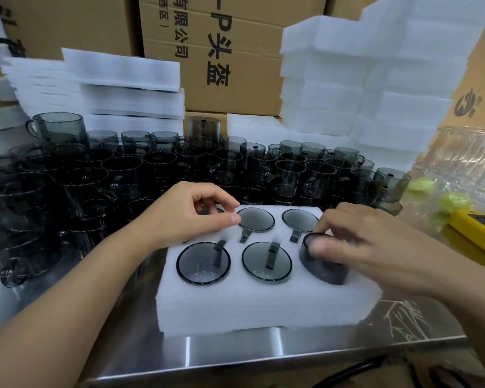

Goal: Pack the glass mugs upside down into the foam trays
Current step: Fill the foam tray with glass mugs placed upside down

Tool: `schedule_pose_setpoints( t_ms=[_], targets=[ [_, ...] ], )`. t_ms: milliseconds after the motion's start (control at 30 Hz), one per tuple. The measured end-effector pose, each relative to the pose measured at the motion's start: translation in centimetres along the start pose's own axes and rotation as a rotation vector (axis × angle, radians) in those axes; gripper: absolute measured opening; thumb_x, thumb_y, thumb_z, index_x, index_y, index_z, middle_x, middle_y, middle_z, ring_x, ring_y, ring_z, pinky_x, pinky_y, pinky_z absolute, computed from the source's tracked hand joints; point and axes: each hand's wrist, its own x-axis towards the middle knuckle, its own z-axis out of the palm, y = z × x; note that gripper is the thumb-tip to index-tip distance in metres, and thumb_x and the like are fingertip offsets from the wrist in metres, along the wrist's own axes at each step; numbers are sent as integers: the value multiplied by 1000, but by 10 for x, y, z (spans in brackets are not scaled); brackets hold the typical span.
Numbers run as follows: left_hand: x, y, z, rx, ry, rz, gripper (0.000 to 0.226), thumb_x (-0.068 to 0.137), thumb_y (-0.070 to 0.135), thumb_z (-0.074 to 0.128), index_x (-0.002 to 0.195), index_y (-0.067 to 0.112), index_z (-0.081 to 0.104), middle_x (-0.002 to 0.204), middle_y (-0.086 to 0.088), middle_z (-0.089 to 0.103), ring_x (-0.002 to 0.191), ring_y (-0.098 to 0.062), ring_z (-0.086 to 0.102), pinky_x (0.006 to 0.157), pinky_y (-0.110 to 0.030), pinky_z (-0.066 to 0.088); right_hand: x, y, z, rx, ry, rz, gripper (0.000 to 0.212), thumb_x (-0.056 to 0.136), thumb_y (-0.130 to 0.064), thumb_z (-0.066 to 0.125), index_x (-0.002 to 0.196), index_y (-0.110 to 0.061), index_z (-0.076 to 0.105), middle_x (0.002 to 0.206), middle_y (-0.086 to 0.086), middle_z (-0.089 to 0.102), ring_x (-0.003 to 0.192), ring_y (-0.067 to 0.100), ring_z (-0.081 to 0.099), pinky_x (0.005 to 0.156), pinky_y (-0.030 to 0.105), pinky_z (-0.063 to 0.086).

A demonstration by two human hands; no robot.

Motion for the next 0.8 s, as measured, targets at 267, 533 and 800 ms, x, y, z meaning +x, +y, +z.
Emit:
schedule_pose_setpoints(
  t_ms=[267, 533, 800],
  targets=[
    [0, 3, 1, 19, 13, -9, 11, 77, 25, 75, 88, 27, 74, 78, 22, 68, 67, 3, 57, 60, -8, 42, 33, -7, 16, 14, 104, -19, 61, 82, -69, 27, 133, -37, 37, 78, -15, 46, 74, -6, 43, 63, 17, 29],
    [0, 2, 1, 33, 16, -3, 11, 77, 26, 75, 88, 26, 74, 76, 24, 67, 66, 3, 57, 60, -8, 42, 38, -6, 41, -235, 59, 6, 60, 86, -60, 12, 138, -37, 31, 102, -10, 30, 99, 11, 25, 84, 29, 18],
    [0, 1, 1, 41, 13, -16, 11, 78, 26, 76, 88, 27, 74, 81, 21, 69, 69, 1, 58, 62, -8, 43, 37, -5, 44, -132, 99, 27, 57, 84, -61, 18, 132, -38, 39, 105, -13, 33, 102, 8, 24, 84, 26, 15]
  ],
)
